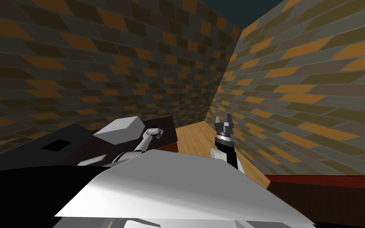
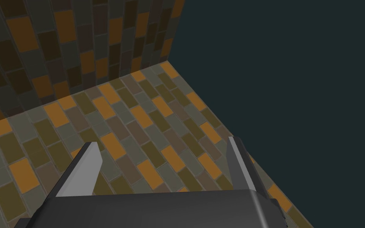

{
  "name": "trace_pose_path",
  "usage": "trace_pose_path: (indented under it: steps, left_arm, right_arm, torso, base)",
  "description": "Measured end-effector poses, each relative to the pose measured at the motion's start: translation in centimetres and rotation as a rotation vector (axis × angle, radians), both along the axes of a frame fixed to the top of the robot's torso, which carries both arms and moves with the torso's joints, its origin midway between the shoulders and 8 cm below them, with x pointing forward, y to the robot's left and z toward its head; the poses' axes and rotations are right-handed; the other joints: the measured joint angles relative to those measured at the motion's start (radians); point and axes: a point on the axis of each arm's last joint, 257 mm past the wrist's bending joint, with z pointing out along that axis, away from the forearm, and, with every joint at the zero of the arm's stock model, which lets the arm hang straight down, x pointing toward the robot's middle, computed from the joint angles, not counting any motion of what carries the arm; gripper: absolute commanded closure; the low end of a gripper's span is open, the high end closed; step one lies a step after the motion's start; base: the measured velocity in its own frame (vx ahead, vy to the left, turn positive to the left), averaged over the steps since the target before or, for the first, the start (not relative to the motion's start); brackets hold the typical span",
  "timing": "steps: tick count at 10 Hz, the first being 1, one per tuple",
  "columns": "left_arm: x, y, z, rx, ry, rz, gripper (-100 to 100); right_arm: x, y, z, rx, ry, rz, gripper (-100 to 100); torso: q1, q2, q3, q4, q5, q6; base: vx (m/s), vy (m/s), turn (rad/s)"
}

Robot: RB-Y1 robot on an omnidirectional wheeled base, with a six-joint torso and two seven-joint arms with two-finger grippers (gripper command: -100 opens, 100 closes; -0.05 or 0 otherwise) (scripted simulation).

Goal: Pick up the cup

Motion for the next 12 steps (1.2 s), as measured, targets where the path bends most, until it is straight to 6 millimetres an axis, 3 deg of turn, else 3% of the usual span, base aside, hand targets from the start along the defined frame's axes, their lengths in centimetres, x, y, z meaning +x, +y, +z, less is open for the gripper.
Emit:
trace_pose_path:
  steps: [1, 2, 6, 7, 8, 11, 12]
  left_arm:
    - [-0.2, -0.1, -0.4, 0.000, -0.001, 0.000, -100]
    - [-0.2, -0.1, -0.4, 0.001, -0.003, -0.001, 100]
    - [-0.3, -0.1, -0.5, -0.002, -0.001, 0.002, 100]
    - [-0.3, -0.1, -0.5, -0.002, -0.001, 0.002, 0]
    - [-0.3, -0.1, -0.5, -0.002, -0.001, 0.002, 100]
    - [0.5, 0.3, 1.1, 0.001, -0.004, 0.001, 100]
    - [0.5, 0.3, 1.1, 0.000, -0.002, 0.002, 0]
  right_arm:
    - [0.0, 0.0, 0.0, 0.000, 0.000, 0.000, 0]
    - [0.0, 0.0, 0.0, 0.000, 0.000, 0.000, 0]
    - [0.0, 0.0, 0.0, 0.000, 0.000, 0.000, 0]
    - [0.0, 0.0, 0.0, 0.000, 0.000, 0.000, 0]
    - [0.0, 0.0, 0.0, 0.000, 0.000, 0.000, 0]
    - [0.0, 0.0, 0.0, 0.000, 0.000, 0.000, 0]
    - [0.0, 0.0, 0.0, 0.000, 0.000, 0.000, 0]
  torso:
    - [-0.001, 0.002, 0.001, 0.000, 0.000, 0.000]
    - [-0.002, 0.003, 0.002, 0.001, 0.000, 0.000]
    - [-0.001, 0.002, 0.001, 0.001, -0.001, 0.001]
    - [-0.001, 0.002, 0.001, 0.001, -0.001, 0.001]
    - [-0.001, 0.002, 0.001, 0.001, -0.001, 0.001]
    - [-0.003, 0.005, 0.003, 0.002, -0.002, 0.001]
    - [-0.003, 0.004, 0.003, 0.001, -0.002, 0.001]
  base:
    - [0.000, 0.000, 0.000]
    - [0.000, 0.000, 0.000]
    - [0.000, 0.000, 0.000]
    - [0.000, 0.000, 0.000]
    - [-0.009, -0.001, -0.026]
    - [-0.025, -0.009, -0.010]
    - [0.000, 0.000, 0.000]
